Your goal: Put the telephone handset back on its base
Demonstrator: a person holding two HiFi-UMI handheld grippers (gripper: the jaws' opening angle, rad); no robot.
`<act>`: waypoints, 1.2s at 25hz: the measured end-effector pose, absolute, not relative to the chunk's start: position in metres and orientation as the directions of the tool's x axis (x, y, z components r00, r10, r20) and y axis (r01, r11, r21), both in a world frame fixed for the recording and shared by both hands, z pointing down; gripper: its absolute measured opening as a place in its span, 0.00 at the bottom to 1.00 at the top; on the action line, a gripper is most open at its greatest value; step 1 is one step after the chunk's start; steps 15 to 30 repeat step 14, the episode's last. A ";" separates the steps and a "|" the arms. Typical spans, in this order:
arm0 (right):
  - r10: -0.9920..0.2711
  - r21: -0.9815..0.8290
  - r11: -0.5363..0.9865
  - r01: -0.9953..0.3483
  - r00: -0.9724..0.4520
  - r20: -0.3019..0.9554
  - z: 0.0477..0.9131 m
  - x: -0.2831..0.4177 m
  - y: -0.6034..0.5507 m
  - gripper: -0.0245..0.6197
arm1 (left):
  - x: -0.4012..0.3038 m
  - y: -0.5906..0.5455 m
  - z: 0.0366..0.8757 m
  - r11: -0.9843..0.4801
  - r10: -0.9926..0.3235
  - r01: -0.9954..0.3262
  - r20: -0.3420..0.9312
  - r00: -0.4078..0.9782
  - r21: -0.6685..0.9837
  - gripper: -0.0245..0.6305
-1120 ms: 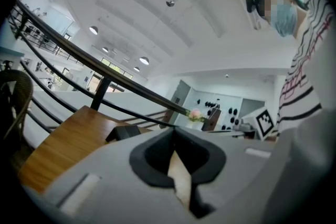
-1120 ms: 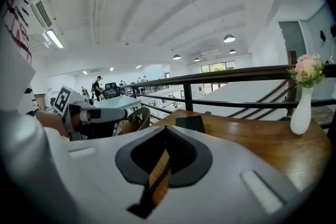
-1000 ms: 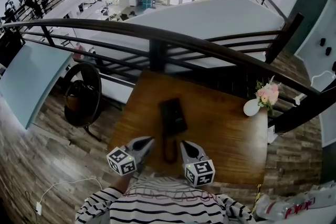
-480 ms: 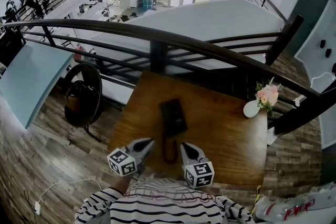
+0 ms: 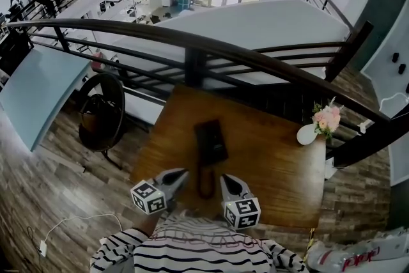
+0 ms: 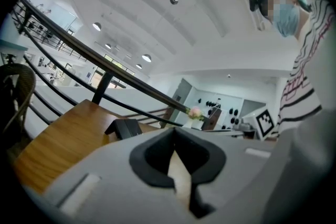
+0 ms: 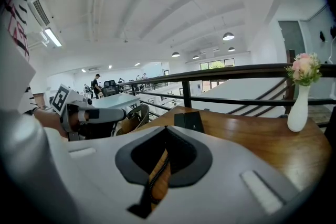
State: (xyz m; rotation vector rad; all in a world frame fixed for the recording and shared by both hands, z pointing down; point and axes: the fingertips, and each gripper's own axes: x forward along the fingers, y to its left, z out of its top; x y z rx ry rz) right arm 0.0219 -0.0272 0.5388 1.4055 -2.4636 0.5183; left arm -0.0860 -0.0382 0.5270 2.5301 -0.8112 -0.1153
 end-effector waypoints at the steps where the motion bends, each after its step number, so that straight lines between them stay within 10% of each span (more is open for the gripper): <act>1: -0.773 -0.177 0.470 -0.865 -0.500 0.391 0.539 0.022 -0.028 0.04 | -0.086 -0.038 0.527 -0.709 -0.568 -0.528 0.066 0.821 0.468 0.04; 30: -0.760 -0.178 0.488 -0.854 -0.517 0.394 0.540 0.034 -0.038 0.04 | -0.070 -0.046 0.528 -0.698 -0.576 -0.536 0.073 0.814 0.475 0.04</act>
